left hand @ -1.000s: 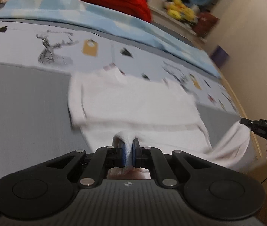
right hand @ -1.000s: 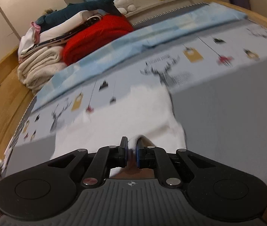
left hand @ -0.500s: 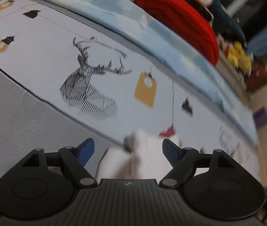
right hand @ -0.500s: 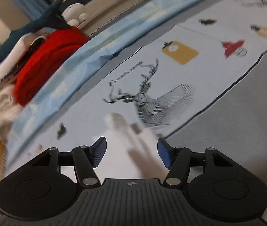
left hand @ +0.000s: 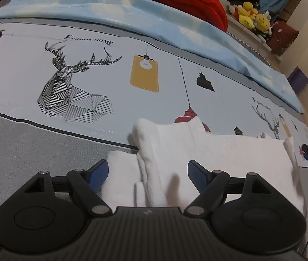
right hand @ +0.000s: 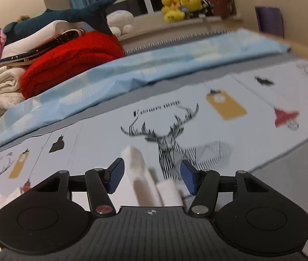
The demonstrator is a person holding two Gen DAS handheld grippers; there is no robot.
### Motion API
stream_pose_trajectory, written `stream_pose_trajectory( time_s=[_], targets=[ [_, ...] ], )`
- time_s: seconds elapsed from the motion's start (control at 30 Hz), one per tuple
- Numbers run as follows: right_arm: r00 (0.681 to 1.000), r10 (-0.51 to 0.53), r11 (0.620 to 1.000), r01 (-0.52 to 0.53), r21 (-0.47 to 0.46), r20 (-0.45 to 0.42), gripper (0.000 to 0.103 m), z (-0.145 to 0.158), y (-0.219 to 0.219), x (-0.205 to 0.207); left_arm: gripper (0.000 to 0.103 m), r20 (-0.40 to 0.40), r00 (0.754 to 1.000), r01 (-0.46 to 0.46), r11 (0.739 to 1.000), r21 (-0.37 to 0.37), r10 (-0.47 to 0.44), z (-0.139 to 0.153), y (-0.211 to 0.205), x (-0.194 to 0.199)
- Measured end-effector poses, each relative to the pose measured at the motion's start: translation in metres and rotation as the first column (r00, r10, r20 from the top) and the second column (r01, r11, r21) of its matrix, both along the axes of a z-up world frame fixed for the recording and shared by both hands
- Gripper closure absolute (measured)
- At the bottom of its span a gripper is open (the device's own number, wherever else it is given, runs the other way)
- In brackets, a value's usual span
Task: Fold small clothes
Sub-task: 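Fold the shirt hem up toward the collar with both grippers, then lay the folded hem down and open both grippers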
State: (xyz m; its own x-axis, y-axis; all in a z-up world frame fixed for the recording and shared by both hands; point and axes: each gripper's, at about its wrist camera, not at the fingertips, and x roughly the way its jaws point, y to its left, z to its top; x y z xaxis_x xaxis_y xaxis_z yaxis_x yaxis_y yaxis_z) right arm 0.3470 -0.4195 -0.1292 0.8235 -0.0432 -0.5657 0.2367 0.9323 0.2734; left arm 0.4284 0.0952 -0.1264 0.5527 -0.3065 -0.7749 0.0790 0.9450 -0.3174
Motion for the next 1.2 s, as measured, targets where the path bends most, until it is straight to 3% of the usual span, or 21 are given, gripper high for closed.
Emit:
stream_pose_trajectory(
  time_s=[0.2,0.23,0.27,0.3,0.33,0.4,0.47,0.63,0.77,0.87,0.97,1.03,1.2],
  targets=[
    [0.997,0.067,0.998,-0.066,0.013,-0.043,0.046,-0.018,0.009,0.026,0.019,-0.002,1.000,-0.031,0.997,-0.067,0.031,-0.005,-0.003,0.014],
    [0.995,0.079,0.997,-0.080,-0.008,-0.064,0.054,-0.023,0.014,0.031,0.019,-0.008,1.000,-0.030,0.997,-0.068,0.029,-0.006,-0.006,0.016],
    [0.994,0.071,0.997,-0.074,-0.038,-0.085,0.075,-0.026,0.019,0.035,0.019,-0.015,0.999,-0.029,0.998,-0.054,0.028,-0.008,-0.009,0.019],
    [0.994,0.032,0.997,-0.039,-0.067,-0.109,0.084,-0.029,0.020,0.039,0.019,-0.020,0.999,-0.033,0.999,-0.015,0.033,-0.011,-0.013,0.020],
    [0.993,-0.022,0.998,0.015,-0.061,-0.116,0.085,-0.032,0.016,0.041,0.019,-0.022,0.999,-0.041,0.999,0.029,0.041,-0.013,-0.017,0.022],
    [0.968,-0.195,0.980,0.199,0.009,-0.160,0.084,-0.040,-0.008,0.040,0.019,-0.019,0.999,-0.042,0.994,0.097,0.044,-0.018,-0.020,0.023],
    [0.917,-0.330,0.940,0.341,0.010,-0.222,0.078,-0.051,-0.031,0.035,0.019,-0.017,0.999,-0.043,0.992,0.117,0.045,-0.020,-0.018,0.023],
    [0.953,-0.270,0.958,0.280,0.062,-0.137,0.072,-0.031,-0.034,0.021,0.019,0.023,0.995,-0.101,0.993,0.056,0.099,-0.001,0.001,0.016],
    [0.987,-0.153,0.987,0.155,0.039,-0.049,0.067,0.003,-0.012,0.000,0.017,0.090,0.992,-0.089,0.995,0.034,0.086,0.027,0.011,-0.015],
    [0.998,-0.062,0.998,0.062,-0.032,-0.024,0.057,0.029,0.011,-0.029,0.010,0.131,0.991,-0.049,0.995,0.090,0.037,0.042,0.009,-0.053],
    [1.000,-0.024,0.996,0.024,-0.084,-0.002,0.050,0.048,0.031,-0.066,0.008,0.124,0.992,0.002,0.997,0.080,-0.012,0.041,0.007,-0.097],
    [1.000,0.001,0.999,0.000,-0.055,0.011,0.048,0.052,0.040,-0.093,0.008,0.113,0.990,0.072,0.994,0.083,-0.081,0.036,0.003,-0.128],
    [0.999,0.027,0.999,-0.026,0.041,-0.035,0.048,0.034,0.062,-0.141,0.017,0.115,0.959,0.227,0.945,0.236,-0.259,0.016,-0.025,-0.190]
  ],
)
